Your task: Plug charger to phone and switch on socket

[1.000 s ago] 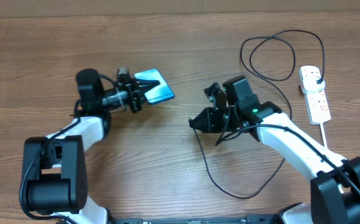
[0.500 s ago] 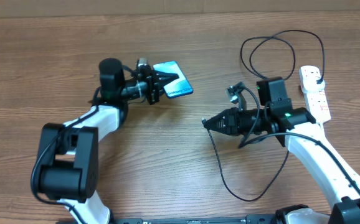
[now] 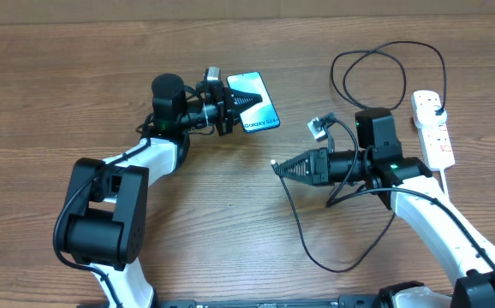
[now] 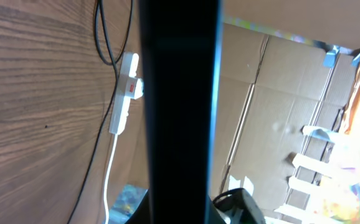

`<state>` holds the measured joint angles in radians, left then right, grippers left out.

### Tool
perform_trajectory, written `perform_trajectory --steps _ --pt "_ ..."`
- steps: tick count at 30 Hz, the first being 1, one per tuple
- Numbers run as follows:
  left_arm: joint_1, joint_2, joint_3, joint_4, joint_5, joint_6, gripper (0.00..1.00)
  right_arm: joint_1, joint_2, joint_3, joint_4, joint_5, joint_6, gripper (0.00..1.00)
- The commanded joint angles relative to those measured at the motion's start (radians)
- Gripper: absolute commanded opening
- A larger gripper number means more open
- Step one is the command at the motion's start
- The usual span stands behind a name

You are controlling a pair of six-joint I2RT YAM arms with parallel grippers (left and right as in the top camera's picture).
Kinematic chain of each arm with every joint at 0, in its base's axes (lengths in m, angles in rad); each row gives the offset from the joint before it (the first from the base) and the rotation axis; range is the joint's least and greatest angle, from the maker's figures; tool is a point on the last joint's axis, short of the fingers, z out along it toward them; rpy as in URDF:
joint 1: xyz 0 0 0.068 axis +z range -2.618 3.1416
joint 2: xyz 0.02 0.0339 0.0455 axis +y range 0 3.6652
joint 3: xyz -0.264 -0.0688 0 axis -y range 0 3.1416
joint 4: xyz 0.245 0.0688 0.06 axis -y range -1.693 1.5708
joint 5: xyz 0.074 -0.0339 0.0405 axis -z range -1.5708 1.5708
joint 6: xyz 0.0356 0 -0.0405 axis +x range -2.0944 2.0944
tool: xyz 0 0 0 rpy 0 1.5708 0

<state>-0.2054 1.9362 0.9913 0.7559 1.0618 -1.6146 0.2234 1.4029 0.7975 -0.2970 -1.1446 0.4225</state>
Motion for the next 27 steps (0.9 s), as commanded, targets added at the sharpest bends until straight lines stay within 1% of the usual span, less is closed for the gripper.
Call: perform_trajectory --steps 1,8,17,21,27 --pt "-0.005 0.005 0.029 0.011 0.021 0.067 0.04 0.001 -0.019 -0.006 0.053 -0.026 0.116 0.04" --pt "-0.006 0.005 0.029 0.012 0.042 0.066 0.04 0.001 -0.002 -0.006 0.163 -0.008 0.208 0.04" --pt "-0.018 0.005 0.029 0.012 0.039 0.066 0.04 0.001 0.092 -0.006 0.301 -0.008 0.312 0.04" --pt "-0.018 0.005 0.029 0.011 0.038 0.066 0.04 0.001 0.126 -0.006 0.336 -0.01 0.334 0.04" --pt "-0.018 0.005 0.029 0.012 0.034 0.067 0.04 0.006 0.127 -0.006 0.384 -0.009 0.349 0.04"
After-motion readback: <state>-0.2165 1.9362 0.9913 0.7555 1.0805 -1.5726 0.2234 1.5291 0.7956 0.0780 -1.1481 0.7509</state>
